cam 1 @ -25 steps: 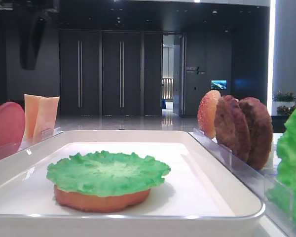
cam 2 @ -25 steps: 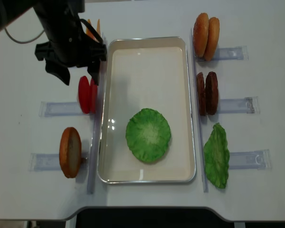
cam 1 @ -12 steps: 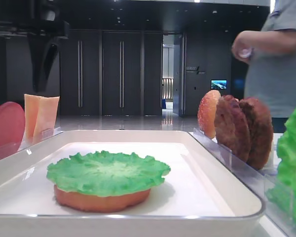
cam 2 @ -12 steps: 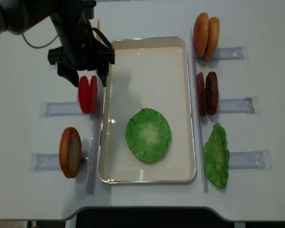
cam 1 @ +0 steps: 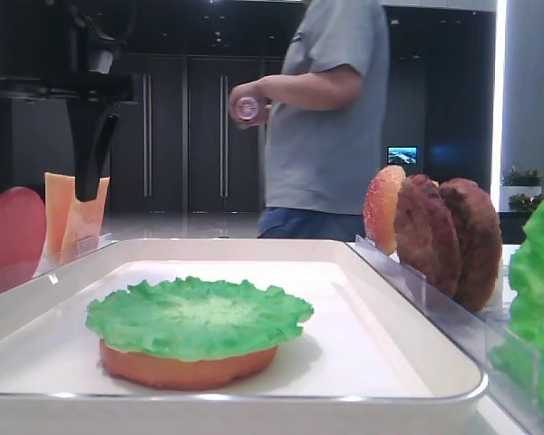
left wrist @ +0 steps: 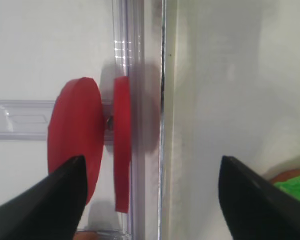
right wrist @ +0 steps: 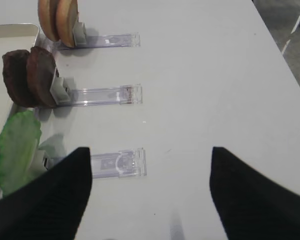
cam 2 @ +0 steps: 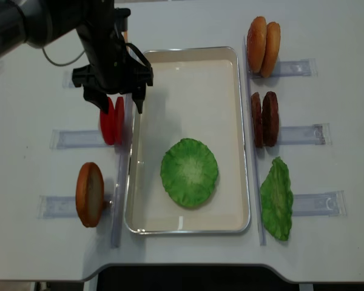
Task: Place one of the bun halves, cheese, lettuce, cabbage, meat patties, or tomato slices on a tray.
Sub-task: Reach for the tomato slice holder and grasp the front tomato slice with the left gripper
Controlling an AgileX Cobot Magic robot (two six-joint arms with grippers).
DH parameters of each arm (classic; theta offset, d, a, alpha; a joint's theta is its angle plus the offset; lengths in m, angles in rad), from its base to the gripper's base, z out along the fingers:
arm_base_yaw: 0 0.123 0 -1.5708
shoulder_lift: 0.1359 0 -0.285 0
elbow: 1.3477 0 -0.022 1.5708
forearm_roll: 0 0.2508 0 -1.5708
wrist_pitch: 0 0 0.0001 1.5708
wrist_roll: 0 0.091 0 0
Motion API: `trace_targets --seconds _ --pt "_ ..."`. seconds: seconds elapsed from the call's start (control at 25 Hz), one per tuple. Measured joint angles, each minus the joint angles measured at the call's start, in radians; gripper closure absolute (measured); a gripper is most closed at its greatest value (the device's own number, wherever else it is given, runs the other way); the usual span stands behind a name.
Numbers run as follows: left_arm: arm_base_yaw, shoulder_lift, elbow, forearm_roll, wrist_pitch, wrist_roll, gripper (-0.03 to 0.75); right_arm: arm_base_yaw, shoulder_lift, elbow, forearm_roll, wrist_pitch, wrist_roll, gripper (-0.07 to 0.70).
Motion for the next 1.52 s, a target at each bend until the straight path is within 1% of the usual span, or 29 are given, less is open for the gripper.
trace_targets --seconds 0.28,0.6,1.0,1.24,1.52 --pt "0.000 0.021 -0.010 -0.002 -0.016 0.000 0.093 0.000 0.000 0.000 0.000 0.000 0.000 0.155" --pt "0.000 0.051 -0.010 -0.010 -0.019 0.000 0.106 0.000 0.000 0.000 0.000 0.000 0.000 0.155" --pt "0.000 0.063 -0.010 -0.014 -0.020 0.016 0.220 0.000 0.000 0.000 0.000 0.000 0.000 0.155" --pt "0.000 0.064 -0.010 0.002 -0.012 0.019 0.311 0.000 0.000 0.000 0.000 0.000 0.000 0.155" --pt "0.000 0.064 -0.010 0.017 0.025 0.020 0.398 0.000 0.000 0.000 0.000 0.000 0.000 0.155"
